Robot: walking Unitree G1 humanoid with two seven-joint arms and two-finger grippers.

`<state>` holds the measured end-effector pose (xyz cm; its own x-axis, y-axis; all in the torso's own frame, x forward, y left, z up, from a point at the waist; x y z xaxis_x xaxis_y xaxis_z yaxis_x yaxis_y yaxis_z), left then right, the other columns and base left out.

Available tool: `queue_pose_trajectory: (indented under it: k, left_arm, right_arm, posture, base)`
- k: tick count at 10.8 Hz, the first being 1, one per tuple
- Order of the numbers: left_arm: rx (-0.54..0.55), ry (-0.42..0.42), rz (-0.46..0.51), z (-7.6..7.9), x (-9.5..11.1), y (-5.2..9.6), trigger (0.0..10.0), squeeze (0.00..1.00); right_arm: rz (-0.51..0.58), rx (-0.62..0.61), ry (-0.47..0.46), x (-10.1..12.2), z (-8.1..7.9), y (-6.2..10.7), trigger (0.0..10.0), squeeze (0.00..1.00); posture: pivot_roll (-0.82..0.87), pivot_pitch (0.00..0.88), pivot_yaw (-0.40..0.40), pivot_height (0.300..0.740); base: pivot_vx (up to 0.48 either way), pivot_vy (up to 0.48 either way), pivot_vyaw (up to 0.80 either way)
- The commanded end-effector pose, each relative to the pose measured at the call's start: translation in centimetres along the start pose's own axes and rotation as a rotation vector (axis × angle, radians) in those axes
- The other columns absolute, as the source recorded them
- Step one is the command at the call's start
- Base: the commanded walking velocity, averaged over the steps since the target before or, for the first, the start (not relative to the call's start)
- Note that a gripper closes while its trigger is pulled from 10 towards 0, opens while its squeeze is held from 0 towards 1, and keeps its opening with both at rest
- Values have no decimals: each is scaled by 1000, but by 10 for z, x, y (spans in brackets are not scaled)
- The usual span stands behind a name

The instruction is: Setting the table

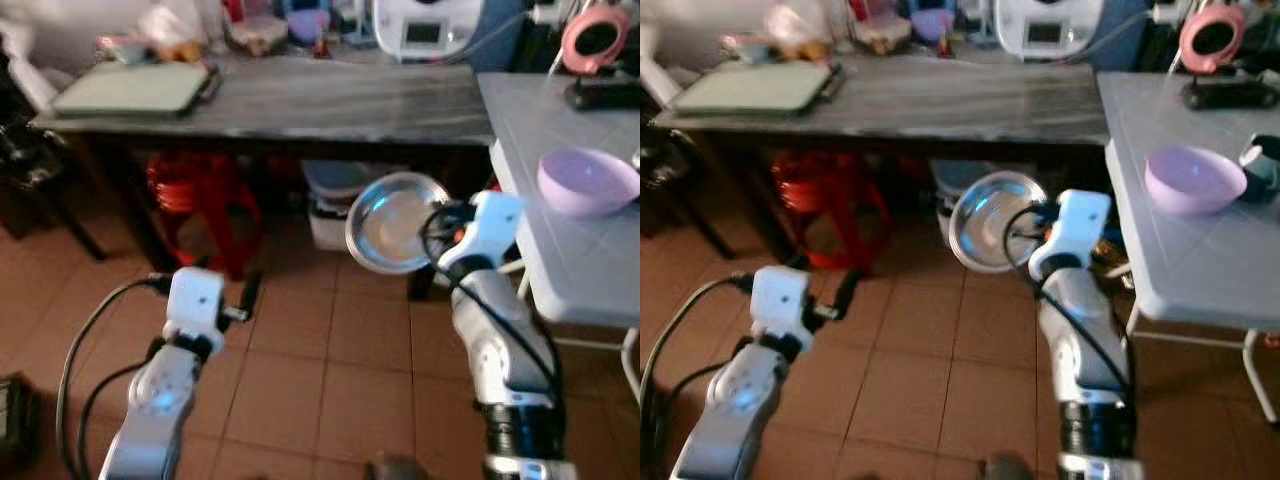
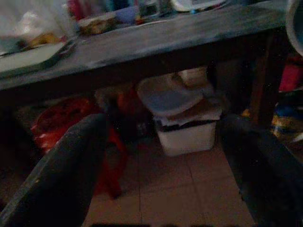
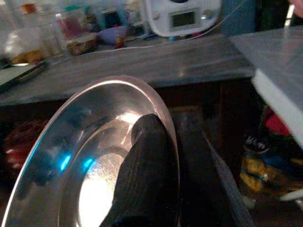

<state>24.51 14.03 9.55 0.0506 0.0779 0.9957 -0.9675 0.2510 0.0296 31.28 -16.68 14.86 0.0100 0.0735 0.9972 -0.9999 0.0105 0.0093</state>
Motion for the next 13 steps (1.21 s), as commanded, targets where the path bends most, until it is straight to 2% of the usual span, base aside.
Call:
queue_pose_trajectory:
  k: [1,5,13]
  left_arm:
    - [-12,-1,3,4,1,-2,10000,0]
    - [-26,4,4,7,-1,-3,10000,0]
    - [-36,-2,5,8,0,-6,10000,0]
  right_arm:
    - [24,-21,6,6,6,-3,0,0]
    - [-10,-85,-9,-2,15,-6,0,0]
    - [3,-101,-29,0,16,-9,0,0]
  posture:
    - [-55,0,63,740]
    - [-54,0,64,740]
    - [-56,0,72,740]
  base:
    - [480,0,0]
    - [480,0,0]
    - [479,0,0]
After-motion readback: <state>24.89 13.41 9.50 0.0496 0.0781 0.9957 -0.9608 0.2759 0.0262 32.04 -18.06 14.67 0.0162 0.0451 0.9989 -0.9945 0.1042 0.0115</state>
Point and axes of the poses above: a point about 5 cm out from each wrist's last joint towards the gripper, its own y axis pointing back from the gripper into the wrist, its own x axis along the axis of the wrist's last joint, z = x × y, the point moved 1 cm from there along -y, pointing out of the wrist towards the gripper, and after that the axes turned 12 degrees about y, right-handed, at the moved point
